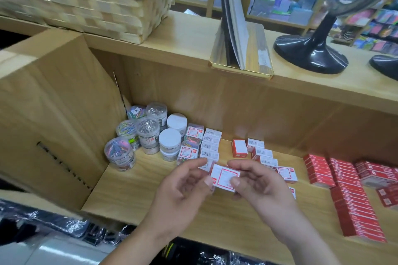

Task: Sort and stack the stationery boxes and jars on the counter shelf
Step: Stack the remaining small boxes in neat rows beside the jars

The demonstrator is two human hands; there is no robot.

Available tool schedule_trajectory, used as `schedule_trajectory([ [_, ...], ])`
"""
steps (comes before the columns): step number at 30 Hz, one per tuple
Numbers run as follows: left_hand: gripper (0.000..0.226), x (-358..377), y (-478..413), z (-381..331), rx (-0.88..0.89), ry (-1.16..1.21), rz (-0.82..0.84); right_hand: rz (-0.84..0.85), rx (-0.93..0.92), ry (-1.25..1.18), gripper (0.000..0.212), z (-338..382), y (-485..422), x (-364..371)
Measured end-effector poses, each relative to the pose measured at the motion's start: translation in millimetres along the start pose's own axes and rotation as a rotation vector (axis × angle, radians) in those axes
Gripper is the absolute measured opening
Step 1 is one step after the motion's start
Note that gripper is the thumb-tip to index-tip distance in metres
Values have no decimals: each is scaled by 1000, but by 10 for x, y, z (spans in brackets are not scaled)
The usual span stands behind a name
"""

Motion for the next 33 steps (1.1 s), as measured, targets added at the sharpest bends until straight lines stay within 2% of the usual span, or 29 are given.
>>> schedule_trajectory([
  [4,46,-57,-17,78,-45,-16,43,-29,-33,-19,35,52,-36,74],
  [6,36,-41,-28,71,-60,-10,125,-124,-11,-66,37,50,-94,112],
  [8,32,-12,-54,58,-43,-15,134,-209,9,-53,35,53,-153,141],
  [13,35,28,-184,81,-49,39,11,-32,91,68,27,28,-166,260],
  [17,34,-41,-236,229,-30,-117,11,-125,62,72,12,-56,-362,234],
  [20,42,-164,-280,308,-34,-212,-63,-178,24,261,13,-36,-666,156],
  [23,54,-259,-312,291,-8,-275,-34,-248,-56,555,19,-49,-1086,112],
  [27,41,-377,-367,339,17,-346,-53,-311,-49,722,31,-244,-1486,128],
  [29,35,-436,-393,383,30,-389,-71,-377,-35,721,34,-340,-1542,164],
  [33,36,-523,-446,430,110,-538,-70,-501,54,520,31,-379,-1544,225],
])
Point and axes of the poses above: each hand's wrist, its own y-axis away from the middle knuckle, its own x-axis out of the palm, z = x × y, the point moved 1 cm from there along -y, towards the middle knuckle, and after that the axes turned 3 degrees about z, right-handed, at the moved point
